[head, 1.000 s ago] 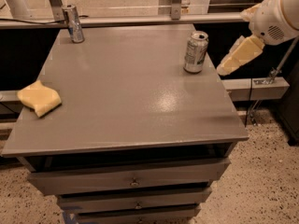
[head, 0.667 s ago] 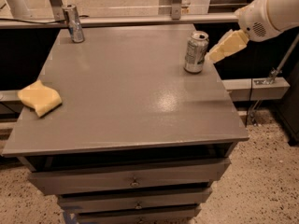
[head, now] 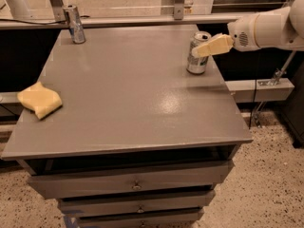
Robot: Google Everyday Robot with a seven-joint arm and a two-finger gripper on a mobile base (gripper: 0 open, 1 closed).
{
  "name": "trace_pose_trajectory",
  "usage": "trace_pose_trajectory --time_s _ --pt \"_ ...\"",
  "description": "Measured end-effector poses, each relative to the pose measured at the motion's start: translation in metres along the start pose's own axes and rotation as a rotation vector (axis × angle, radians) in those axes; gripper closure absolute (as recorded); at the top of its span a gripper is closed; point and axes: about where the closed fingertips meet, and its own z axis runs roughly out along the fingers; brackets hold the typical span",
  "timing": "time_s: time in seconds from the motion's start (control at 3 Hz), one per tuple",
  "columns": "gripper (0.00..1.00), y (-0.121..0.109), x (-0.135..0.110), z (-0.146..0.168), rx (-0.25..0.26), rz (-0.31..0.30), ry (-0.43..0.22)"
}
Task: Move 7up can near sponge
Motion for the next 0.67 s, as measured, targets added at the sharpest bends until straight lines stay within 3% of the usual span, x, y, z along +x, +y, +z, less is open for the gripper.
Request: trace_pose_trajectory --time_s 0.33,0.67 --pt "0.00 -0.001 0.007 0.020 -0.029 0.086 -0.105" --pt "0.17 0.003 0.015 0.035 -0.062 0.153 -0.183"
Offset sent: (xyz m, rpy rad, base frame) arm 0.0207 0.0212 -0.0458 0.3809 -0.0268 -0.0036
